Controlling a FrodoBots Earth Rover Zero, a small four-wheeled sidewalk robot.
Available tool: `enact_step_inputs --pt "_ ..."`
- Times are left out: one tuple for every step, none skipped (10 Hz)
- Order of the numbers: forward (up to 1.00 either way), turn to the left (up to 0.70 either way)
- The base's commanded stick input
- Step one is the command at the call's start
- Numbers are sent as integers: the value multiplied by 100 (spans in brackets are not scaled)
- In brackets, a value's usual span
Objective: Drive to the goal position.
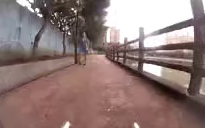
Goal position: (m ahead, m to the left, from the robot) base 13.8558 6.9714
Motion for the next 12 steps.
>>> enact_step_inputs --pt "70 0" --pt "70 0" --pt "70 0" --pt "70 0" --pt "70 0" --pt "70 0" --pt "70 0" --pt "70 0" --pt "70 0" --pt "70 0" --pt "70 0" --pt "70 0"
